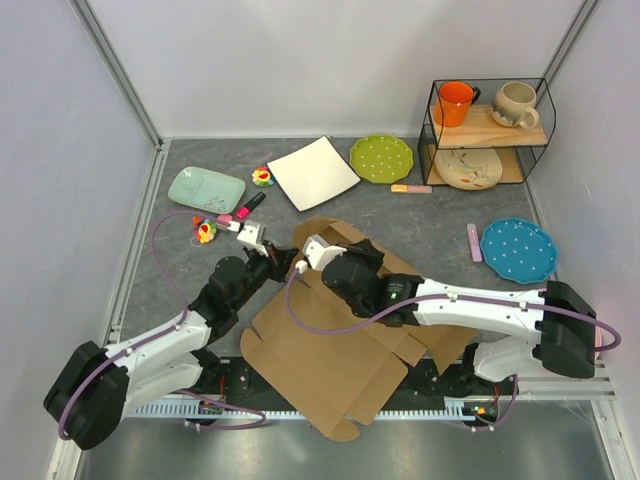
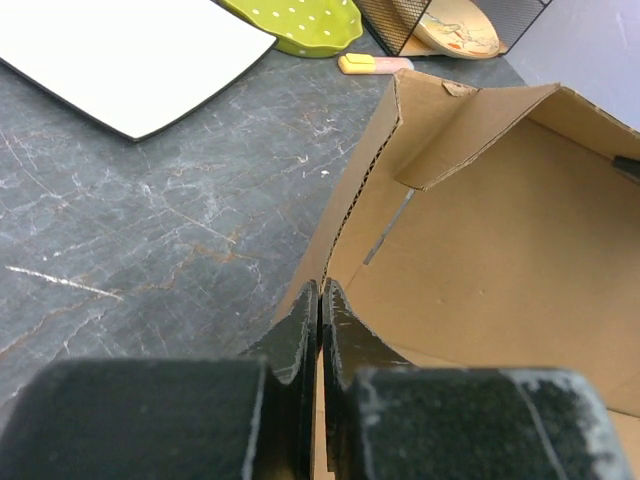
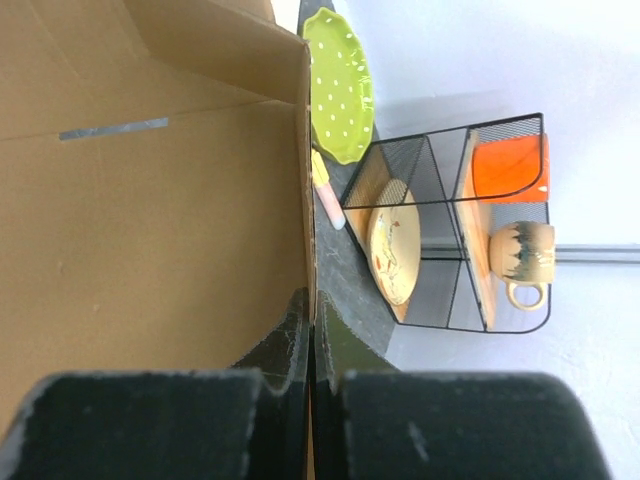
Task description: Fold the paper box
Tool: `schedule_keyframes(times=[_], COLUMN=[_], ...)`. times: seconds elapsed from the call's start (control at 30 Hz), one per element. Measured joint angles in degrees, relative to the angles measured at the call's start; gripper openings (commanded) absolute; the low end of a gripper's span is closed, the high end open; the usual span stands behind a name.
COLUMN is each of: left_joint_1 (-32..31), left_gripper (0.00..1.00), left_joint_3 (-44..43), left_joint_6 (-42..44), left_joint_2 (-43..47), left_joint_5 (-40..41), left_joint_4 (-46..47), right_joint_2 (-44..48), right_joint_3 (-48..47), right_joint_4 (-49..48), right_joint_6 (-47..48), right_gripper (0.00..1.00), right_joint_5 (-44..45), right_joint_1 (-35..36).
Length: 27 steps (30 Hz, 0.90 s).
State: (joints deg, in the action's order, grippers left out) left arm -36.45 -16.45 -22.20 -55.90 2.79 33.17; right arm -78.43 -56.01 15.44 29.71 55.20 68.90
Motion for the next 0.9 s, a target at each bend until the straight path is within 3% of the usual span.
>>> schedule_keyframes(times=[0.47,0.73,0.87,0.9], left_joint_1=[-1.36,-7.91,-10.05,-10.19], left_gripper=[0.05,0.09,0.17,0.24], left_joint_3=[7.15,7.10,6.86,6.86], left_joint_6=[-7.93,-9.68,-9.84,-9.90], left_joint_2=[6.45,5.18,3.39,2.97], left_joint_5=[-0.81,0.11,0.61,0.66], left_joint_4=[2.19,3.13,4.90,5.25], right_joint_2=[-1.36,-2.10,-3.65,-4.00], right_joint_3=[11.58,15.39,16.90,17.18], right_joint_4=[-21.09,-27.74,-31.67,-32.50], right_joint_6=[9.60,13.53,16.50,17.00], right_gripper=[0.00,0.00,0.00,0.00], right_joint_5=[10.23,15.78,18.95,19.54], right_joint_1=[5.18,7.10,8.13,8.28])
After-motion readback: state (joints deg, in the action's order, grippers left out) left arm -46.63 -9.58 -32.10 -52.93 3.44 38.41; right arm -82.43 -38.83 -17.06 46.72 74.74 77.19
